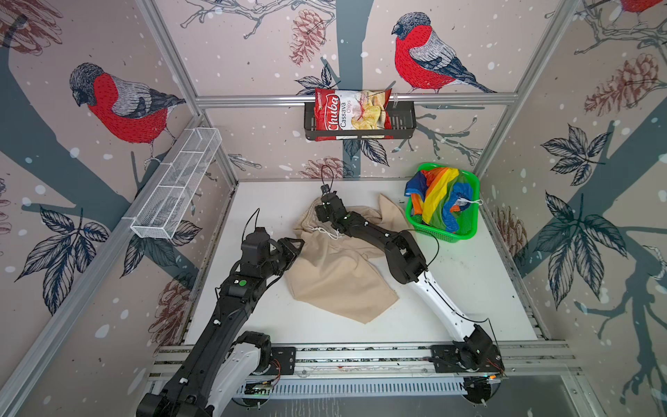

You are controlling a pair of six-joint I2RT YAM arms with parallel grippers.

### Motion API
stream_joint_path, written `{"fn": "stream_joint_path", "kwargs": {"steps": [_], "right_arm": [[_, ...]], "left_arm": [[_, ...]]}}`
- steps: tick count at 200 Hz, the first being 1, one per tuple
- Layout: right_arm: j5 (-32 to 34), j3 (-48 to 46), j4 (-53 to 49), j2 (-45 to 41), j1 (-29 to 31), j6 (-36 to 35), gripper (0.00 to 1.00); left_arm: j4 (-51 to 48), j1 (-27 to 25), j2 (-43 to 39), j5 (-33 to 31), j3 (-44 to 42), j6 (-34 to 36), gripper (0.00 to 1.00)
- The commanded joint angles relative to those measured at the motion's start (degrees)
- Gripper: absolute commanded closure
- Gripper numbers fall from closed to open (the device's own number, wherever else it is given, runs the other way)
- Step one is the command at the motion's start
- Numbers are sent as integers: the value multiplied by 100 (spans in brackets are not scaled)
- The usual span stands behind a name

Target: Fold and stack the shorts

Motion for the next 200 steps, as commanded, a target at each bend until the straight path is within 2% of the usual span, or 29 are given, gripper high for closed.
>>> {"fn": "stream_joint_path", "kwargs": {"steps": [1,42,74,96,131,151,172,200], "right_arm": [[-280,-362,20,-1888,-105,170,22],[-841,-1527,230,-3118,-479,584,13],[-1711,-2469,264,-4211,-774,1000,5],[-2007,-3314,370,-5105,-901,1116,0],[-1777,-4402,158,-6140,-1059,1180,0],[-1527,-5141,72,-6718,-1122,1231,0],[-1243,-5994,38,-7314,-1143,1263,3],[-1145,-7026,-225,-7949,-1344,1502,8]], "left_arm": [[68,9,-33,130,-4,-25,39],[-401,23,-339,-458,401,256,21],[13,9,258,-699,819,829,23],[846,-17,1064,-439,1001,987,23],[1375,-383,2735,-629,2014,1483,19],[1318,-538,3694,-772,2722,1851,21],[997,-557,4699,-716,3446,2067,31],[734,-607,5891,-454,4277,2237,31]]}}
